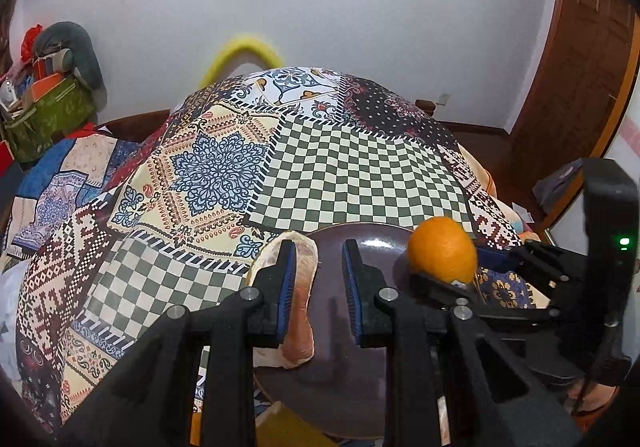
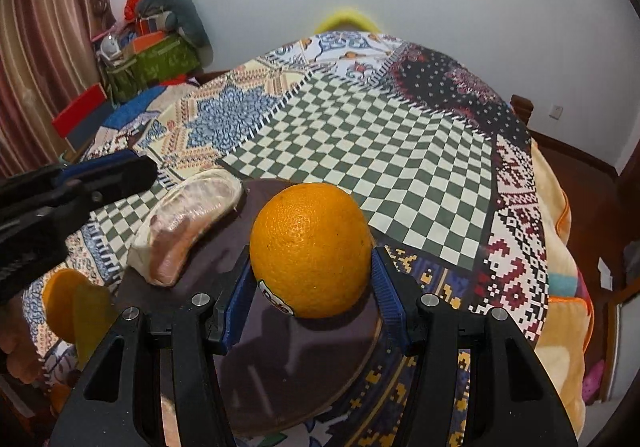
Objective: Organize fruits
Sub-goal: 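Carry the pomelo wedge with the left tool onto the dark plate while the right tool places the orange there, then grasp the pink pomelo segment with the right tool while the left tool grasps the Dole orange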
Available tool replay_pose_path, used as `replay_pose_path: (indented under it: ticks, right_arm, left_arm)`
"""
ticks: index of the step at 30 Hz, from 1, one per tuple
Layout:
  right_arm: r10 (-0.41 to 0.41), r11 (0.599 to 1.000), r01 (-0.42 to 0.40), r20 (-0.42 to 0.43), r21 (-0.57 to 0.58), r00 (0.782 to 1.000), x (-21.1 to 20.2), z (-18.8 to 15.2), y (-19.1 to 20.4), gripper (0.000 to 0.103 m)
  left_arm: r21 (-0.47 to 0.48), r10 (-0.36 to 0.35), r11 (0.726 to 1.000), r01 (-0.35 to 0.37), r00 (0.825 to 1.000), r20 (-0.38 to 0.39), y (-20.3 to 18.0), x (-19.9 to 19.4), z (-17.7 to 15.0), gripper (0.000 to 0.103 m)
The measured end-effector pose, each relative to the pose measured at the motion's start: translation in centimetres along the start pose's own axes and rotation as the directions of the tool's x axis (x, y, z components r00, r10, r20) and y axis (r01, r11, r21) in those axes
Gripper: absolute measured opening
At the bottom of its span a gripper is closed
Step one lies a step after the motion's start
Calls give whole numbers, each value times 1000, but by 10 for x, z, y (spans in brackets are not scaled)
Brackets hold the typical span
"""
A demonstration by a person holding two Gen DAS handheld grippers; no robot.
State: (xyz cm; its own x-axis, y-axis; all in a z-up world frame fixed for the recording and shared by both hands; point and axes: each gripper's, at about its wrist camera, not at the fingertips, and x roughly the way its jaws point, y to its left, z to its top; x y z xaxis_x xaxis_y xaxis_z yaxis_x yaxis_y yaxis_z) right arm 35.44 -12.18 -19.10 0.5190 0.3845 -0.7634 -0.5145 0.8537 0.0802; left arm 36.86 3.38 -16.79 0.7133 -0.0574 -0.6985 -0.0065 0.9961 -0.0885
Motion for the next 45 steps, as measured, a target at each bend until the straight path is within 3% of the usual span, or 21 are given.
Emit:
replay_pose_path:
  ticks: [9,13,24,37,45]
  right_arm:
    - [-26,999,25,-41,-23,999,9,-1,4,55]
    - [6,1000,-6,-44,-13,999,5,-1,4,60]
    - [13,1000,-13,33,-4,999,-41,-4,13,61]
    - [8,1000,-9,116,9,993,-97,-25,28,61]
    - [18,1000,-20,104,14,994,-105,-48,40,61]
  left_arm:
    - [-13,11,1000,-11,1000,-11,8,-5,-7,23]
    - [-25,10,1000,-10,1000,-18,12,-13,-10,23]
    - [-47,24,999,-24,1000,4,24,-53,-17,24]
    - [-40,58,998,-56,997,41,34,-111,-39,46]
    - [-23,69,997,-68,997,29,39,-129,-65,56]
